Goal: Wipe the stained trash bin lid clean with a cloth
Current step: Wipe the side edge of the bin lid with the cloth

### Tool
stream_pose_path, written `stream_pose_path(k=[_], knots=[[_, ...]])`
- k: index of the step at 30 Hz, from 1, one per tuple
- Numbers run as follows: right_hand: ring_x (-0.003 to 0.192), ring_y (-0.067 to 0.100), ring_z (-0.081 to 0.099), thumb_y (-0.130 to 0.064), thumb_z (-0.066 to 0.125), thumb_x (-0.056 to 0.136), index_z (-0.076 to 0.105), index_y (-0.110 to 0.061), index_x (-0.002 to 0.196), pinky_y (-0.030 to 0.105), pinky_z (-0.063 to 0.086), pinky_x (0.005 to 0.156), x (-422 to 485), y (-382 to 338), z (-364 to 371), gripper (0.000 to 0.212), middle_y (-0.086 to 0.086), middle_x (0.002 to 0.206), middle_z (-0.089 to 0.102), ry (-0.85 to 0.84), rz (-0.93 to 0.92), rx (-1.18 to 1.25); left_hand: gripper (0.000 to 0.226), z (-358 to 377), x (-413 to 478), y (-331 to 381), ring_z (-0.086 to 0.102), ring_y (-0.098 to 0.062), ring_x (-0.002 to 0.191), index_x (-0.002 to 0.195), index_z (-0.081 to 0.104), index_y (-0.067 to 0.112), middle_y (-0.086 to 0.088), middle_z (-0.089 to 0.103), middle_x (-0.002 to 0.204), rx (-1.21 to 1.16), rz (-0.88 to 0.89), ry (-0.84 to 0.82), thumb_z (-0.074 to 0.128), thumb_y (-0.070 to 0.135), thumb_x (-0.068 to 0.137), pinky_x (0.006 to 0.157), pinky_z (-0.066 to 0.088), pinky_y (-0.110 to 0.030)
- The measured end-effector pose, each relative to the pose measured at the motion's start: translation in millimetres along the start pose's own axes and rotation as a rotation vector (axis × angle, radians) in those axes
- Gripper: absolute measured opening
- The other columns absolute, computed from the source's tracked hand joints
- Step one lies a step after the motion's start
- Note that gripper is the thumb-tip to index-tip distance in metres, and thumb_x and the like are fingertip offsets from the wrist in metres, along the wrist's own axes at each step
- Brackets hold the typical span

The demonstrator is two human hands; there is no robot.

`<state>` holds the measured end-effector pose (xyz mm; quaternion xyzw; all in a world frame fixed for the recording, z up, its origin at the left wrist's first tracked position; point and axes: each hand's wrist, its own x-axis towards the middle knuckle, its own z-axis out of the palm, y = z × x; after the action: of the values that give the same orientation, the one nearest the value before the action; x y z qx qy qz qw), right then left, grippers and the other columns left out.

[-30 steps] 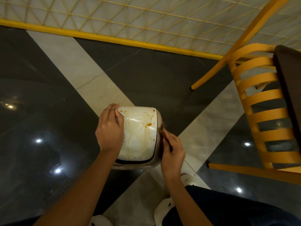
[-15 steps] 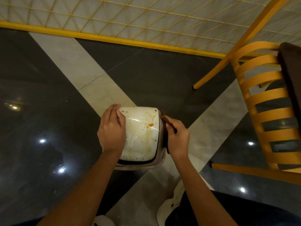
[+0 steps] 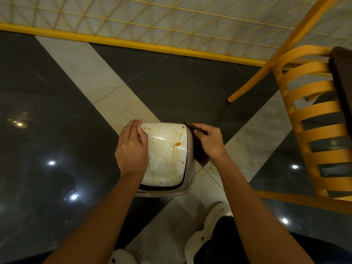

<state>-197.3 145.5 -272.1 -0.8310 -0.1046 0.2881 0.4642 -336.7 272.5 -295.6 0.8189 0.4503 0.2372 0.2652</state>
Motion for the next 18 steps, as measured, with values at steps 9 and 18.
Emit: stream_pose_path(k=[9,18], knots=[[0.102,0.008,0.055,-0.003,0.049,0.093,0.065,-0.011,0.115,0.012,0.04,0.086,-10,-2,4,0.029,0.002,0.113,0.064,0.055,-0.028,-0.023,0.034,3,-1,-4,0.058,-0.019,0.109,0.117,0.062,0.013,-0.004,0.063,0.119,0.021,0.019,0.009,0.037,0.024,0.097,0.082,0.051,-0.035],[0.096,0.003,0.055,0.0,0.049,0.091,0.067,-0.011,0.112,-0.004,0.037,0.082,-32,9,12,0.03,-0.001,0.109,0.063,0.175,-0.141,0.019,0.032,2,-1,-2,0.058,-0.02,0.109,0.117,0.062,0.014,-0.003,0.062,0.12,0.037,0.024,0.006,0.039,0.022,0.097,0.08,0.05,-0.033]])
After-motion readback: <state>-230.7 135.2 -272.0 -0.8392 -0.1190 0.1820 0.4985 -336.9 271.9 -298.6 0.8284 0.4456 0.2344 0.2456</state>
